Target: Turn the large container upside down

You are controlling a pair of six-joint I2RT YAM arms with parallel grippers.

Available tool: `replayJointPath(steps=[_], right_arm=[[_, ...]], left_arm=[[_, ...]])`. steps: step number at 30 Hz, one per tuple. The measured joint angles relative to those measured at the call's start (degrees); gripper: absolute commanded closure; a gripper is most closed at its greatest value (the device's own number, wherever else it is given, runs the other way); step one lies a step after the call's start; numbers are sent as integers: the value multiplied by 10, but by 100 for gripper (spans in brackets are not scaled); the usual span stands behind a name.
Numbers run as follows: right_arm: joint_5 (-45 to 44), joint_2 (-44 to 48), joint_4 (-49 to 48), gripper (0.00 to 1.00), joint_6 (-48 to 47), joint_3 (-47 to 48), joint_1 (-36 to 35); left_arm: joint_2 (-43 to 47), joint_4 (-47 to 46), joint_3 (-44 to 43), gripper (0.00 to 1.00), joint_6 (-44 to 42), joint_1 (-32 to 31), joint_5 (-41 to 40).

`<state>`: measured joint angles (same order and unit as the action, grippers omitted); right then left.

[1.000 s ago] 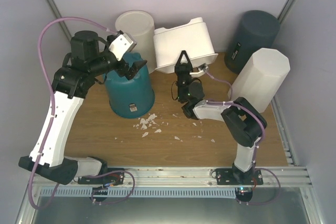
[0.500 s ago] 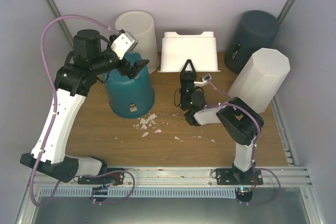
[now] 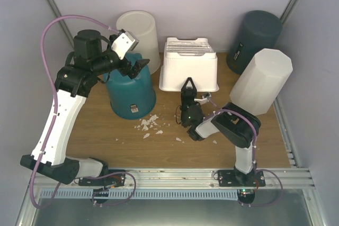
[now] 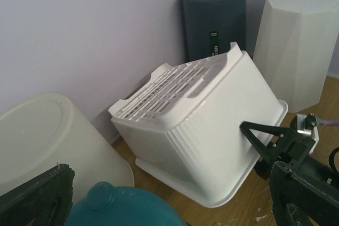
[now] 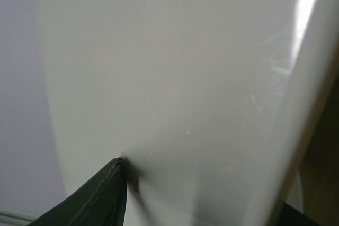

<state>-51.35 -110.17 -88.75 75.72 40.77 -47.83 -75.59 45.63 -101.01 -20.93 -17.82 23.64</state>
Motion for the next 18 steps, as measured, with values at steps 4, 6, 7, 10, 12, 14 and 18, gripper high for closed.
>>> replayJointPath(steps=[4, 6, 7, 10, 12, 14, 18], right_arm=[[-29, -23, 0, 38, 42, -27, -14], [-43, -45, 0, 33, 66, -32, -21], [-49, -53, 0, 30, 78, -34, -25], [-70, -79, 0, 18, 111, -38, -39], [-85, -89, 1, 18, 128, -41, -46], [-97, -93, 0, 16, 141, -43, -50], [-119, -107, 0, 11, 175, -50, -54]], left_arm=[[6, -2, 10, 1, 0, 0, -3], [13, -4, 22, 1, 0, 1, -6], [16, -5, 28, 1, 0, 1, -7], [25, -4, 41, 1, 0, 6, -10], [30, -4, 47, 1, 0, 17, -8], [33, -4, 48, 1, 2, 48, 11], [37, -4, 48, 1, 11, 129, 52]])
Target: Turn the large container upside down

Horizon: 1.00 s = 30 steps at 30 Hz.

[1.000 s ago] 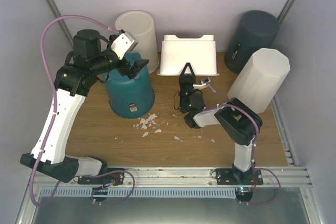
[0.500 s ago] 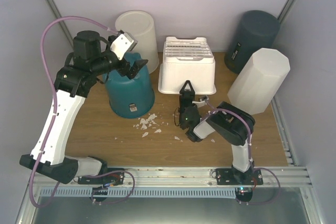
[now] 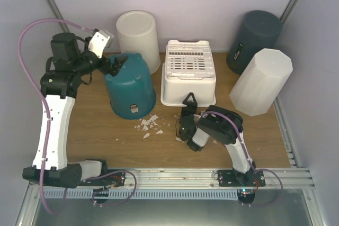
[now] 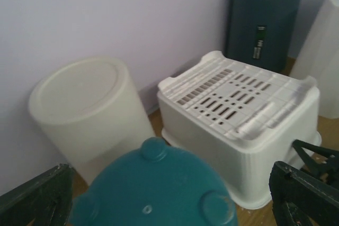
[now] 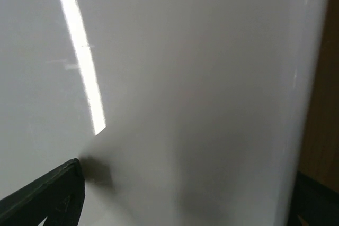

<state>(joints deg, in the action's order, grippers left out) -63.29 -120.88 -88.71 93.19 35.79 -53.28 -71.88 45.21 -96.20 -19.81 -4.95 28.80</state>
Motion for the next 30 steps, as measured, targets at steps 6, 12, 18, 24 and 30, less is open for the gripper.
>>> replayJointPath(steps=[6, 12, 18, 24, 30], right_arm=[[-31, -11, 0, 0, 44, -43, -7], [-50, -24, 0, 0, 70, -58, -18], [-54, -22, -1, 0, 65, -63, -30], [-42, 17, 0, 0, 17, -115, -37], [16, 175, 190, 0, 97, -123, -29]], left_arm=[[4, -4, 5, 1, 22, 112, 27], [8, -16, 48, 1, 44, 267, 59], [0, -43, 91, 1, 66, 360, 88], [-8, -81, 147, 1, 89, 374, 92], [-14, -102, 156, 1, 98, 374, 95]])
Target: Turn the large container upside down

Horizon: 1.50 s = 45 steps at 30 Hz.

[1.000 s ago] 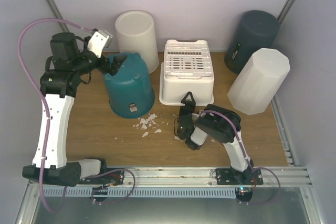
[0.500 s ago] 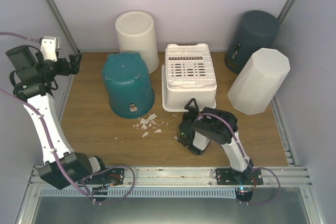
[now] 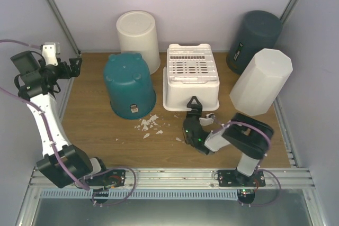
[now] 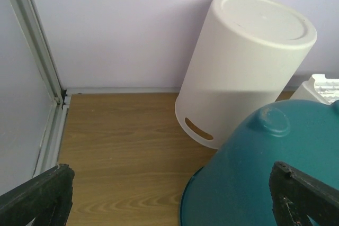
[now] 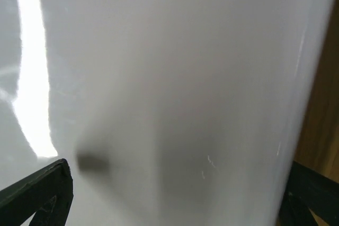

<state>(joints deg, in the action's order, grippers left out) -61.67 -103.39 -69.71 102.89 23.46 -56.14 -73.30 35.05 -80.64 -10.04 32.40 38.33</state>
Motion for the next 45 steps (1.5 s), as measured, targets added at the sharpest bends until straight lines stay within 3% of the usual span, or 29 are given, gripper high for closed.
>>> replayJointPath(steps=[2, 6, 10, 14, 18, 25, 29, 34, 45], right_arm=[[40, 51, 167, 0, 62, 38, 3], [111, 99, 386, 0, 127, 78, 10], [164, 109, 505, 0, 150, 82, 26], [209, 130, 562, 0, 137, 80, 47], [246, 156, 613, 0, 62, 87, 63], [277, 214, 748, 0, -182, 193, 64], [277, 290, 817, 0, -311, 230, 64], [272, 395, 901, 0, -401, 237, 64], [210, 574, 1115, 0, -448, 320, 64]], left_arm=[[-5, -3, 0, 1, 0, 0, 0], [-13, -11, 0, 1, 1, 0, 2], [-30, -24, 2, 1, 6, 0, 4], [-53, -45, 41, 1, 18, 0, 3], [-56, -64, 116, 1, 44, 0, -3], [-34, -111, 250, 1, 121, -8, -26], [-30, -137, 257, 1, 146, -37, -33], [-58, -167, 252, 1, 167, -98, -41], [-181, -187, 181, 1, 186, -189, -62]])
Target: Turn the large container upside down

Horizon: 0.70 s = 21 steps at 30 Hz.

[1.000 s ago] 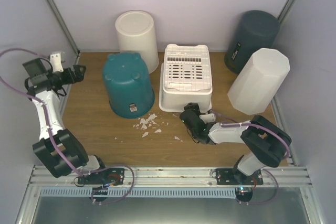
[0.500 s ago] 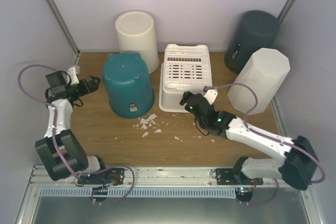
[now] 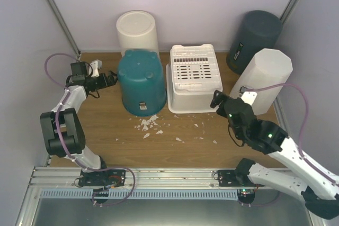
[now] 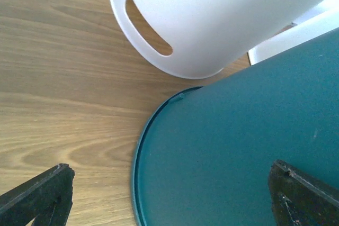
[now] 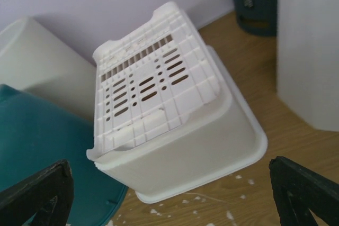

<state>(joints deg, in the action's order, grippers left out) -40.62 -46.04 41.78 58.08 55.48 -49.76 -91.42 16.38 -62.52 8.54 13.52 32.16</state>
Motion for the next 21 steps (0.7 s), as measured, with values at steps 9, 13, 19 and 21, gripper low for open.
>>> replayJointPath(steps=[9, 13, 19, 21], right_arm=[[-52, 21, 134, 0, 13, 27, 0], [-59, 28, 154, 0, 17, 18, 0], [-70, 51, 170, 0, 24, 0, 0], [-71, 57, 169, 0, 23, -7, 0]], left_arm=[[-47, -8, -36, 1, 1, -49, -13], [-85, -8, -79, 1, 4, -56, -15], [-108, -16, -108, 1, 16, -66, -17], [-108, -17, -109, 1, 18, -72, -20]])
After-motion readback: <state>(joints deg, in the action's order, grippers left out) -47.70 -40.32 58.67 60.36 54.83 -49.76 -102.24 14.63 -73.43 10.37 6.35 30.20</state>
